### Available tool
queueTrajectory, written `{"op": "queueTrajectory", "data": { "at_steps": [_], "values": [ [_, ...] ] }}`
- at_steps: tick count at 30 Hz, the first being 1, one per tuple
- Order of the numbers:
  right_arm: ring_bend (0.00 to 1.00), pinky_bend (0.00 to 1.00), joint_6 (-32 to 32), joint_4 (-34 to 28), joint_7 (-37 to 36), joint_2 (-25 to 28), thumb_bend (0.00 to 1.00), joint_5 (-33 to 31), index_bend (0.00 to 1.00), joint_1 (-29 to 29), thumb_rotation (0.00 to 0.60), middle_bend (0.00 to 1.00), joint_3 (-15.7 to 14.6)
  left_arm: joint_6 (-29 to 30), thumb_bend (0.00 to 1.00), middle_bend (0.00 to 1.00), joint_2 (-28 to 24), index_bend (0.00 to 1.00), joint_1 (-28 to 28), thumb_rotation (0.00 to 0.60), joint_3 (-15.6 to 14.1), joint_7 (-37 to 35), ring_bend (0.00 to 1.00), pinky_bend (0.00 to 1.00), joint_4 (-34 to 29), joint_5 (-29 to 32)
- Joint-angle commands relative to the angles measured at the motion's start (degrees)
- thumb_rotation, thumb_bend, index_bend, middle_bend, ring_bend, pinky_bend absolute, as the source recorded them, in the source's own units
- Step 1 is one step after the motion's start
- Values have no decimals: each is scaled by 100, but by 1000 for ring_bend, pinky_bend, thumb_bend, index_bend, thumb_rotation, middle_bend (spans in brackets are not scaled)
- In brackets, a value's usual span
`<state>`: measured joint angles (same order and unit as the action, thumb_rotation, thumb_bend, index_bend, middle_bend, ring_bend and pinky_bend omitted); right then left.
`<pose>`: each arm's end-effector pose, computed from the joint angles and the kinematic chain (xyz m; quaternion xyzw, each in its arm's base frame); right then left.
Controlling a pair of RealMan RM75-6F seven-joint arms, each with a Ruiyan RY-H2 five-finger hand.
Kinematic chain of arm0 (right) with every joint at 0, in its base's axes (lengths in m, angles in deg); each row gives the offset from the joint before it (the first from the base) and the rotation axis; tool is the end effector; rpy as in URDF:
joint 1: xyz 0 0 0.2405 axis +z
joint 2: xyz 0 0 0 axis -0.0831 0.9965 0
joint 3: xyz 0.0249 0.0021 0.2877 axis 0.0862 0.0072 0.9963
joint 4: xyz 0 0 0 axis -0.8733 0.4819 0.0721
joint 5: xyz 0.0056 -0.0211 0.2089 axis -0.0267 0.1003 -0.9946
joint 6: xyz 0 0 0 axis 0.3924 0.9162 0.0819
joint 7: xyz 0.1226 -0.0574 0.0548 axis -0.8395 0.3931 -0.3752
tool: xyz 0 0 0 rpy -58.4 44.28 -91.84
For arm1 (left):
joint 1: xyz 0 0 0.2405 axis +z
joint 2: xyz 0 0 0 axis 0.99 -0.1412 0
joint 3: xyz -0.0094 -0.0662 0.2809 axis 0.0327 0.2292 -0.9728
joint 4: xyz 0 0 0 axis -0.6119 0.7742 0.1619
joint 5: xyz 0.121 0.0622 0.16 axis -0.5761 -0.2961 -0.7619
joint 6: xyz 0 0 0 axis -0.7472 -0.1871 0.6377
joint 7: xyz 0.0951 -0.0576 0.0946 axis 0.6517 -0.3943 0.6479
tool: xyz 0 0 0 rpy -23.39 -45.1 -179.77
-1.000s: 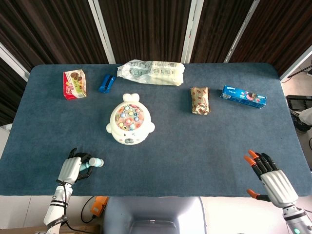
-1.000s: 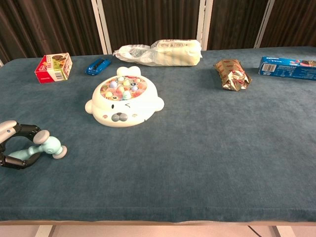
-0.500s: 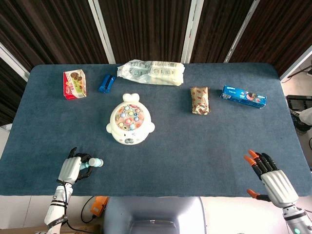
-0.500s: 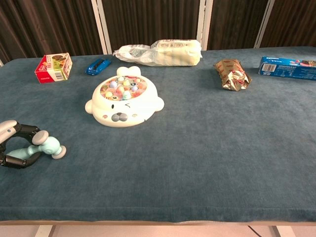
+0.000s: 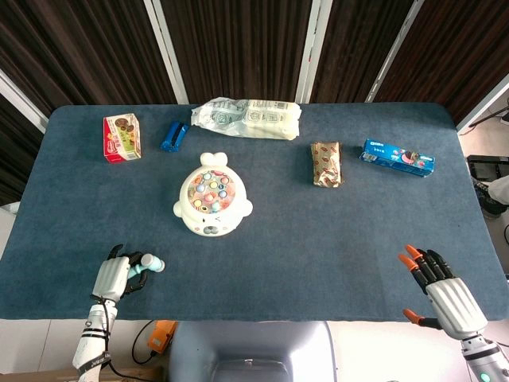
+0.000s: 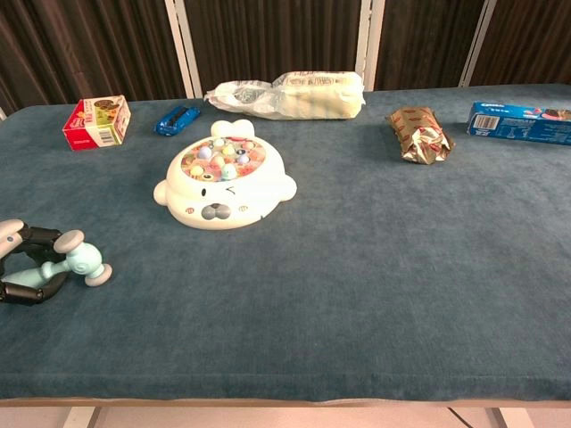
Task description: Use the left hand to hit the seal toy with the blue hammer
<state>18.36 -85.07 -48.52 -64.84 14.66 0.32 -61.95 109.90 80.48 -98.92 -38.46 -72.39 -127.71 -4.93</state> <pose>-0.3323 -0.1507 0.1621 0.6961 -0.3848 0.3515 0.4939 -0.3079 0.2543 -0.0194 -0.5837 -0.5227 -0.3733 0.4968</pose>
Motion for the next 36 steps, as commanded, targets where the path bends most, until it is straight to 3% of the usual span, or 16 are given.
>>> {"op": "queueTrajectory", "data": {
  "at_steps": [1,9,13,17,31,36],
  "values": [
    [0,0,0,-2,-1,1,205,-3,0,0,600,0,1,81,628,606,57,638,34,600,28,48,470,186,30,22],
    [0,0,-10,-2,12,0,205,0,0,1,600,0,-4,510,683,652,160,640,175,600,47,-424,518,367,98,-311],
    [0,0,-16,-8,25,-1,204,0,0,2,600,0,-5,828,705,683,226,641,266,600,45,-995,583,629,220,-629],
    [0,0,-24,-12,35,0,205,1,0,3,600,0,-10,1152,717,716,311,641,338,600,89,-1576,690,785,419,-895],
    [0,0,-75,-27,88,-1,205,-10,0,14,600,0,-20,2192,790,844,369,708,401,600,210,-3234,898,1000,805,-1752],
    [0,0,-117,-37,124,-9,205,-14,0,28,600,0,-27,2054,795,869,302,714,214,600,301,-3107,950,1000,641,-1797]
  ]
}}
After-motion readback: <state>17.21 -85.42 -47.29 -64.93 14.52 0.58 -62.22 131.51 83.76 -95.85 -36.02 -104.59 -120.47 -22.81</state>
